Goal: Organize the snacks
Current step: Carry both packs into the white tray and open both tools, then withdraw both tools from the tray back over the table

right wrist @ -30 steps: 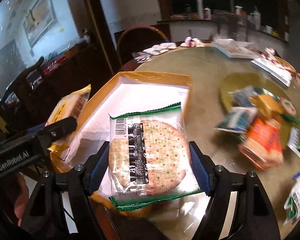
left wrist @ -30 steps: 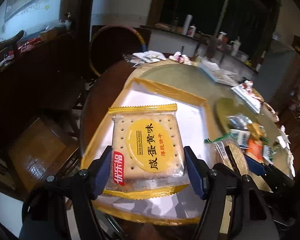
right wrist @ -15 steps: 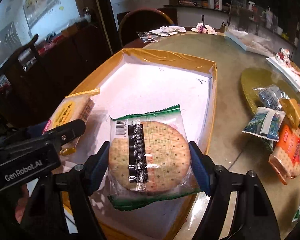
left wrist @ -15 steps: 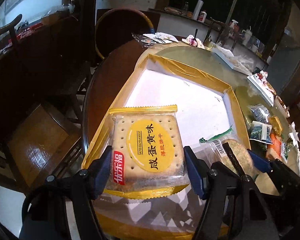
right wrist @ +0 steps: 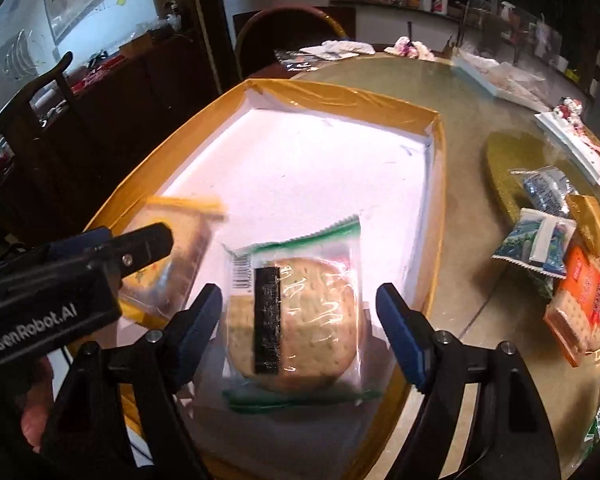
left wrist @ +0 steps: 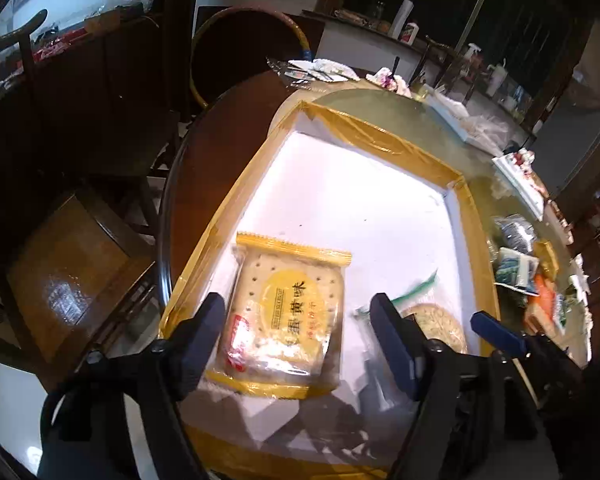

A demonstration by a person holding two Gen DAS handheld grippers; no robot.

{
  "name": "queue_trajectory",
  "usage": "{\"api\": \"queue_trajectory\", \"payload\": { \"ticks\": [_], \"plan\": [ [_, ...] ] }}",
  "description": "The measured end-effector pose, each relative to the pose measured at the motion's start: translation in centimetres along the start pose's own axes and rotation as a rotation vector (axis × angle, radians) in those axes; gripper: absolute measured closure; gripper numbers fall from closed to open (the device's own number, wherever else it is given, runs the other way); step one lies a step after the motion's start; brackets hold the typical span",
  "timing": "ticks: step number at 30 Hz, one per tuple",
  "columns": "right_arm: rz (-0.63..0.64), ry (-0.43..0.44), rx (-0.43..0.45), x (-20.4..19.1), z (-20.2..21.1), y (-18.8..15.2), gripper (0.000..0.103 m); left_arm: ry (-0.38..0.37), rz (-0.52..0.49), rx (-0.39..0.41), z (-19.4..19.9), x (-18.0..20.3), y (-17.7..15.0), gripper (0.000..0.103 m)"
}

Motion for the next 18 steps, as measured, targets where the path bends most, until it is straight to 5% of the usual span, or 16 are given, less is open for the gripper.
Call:
{"api": "queue_trajectory", "payload": {
  "ticks": [9, 12, 18],
  "plan": [
    [-0.066, 0.054, 0.075, 1.5, 3.6, -1.0, 0.015, 0.021, -0.027, 0.137, 3.8, 2.4, -0.7, 0.024],
    [-0.108, 0.084, 0.177, 3.0, 6.6, -1.8, 0.015, -0.003, -0.062, 0.174, 5.2, 4.4, -1.1, 0.024],
    [-0.176, 0.007, 0.278, 7.0, 10.7, -4.8, 0.015, 0.025, -0.250, 0.212, 6.2, 10.6, -3.2, 0.024]
  ]
}}
Point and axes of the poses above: each gripper's, at about its wrist camera, not at the fingertips, and z roughly against the way its jaws point, x to its right, y to its top, the point moved 4 cm from there along -z, roughly the way its jaws point
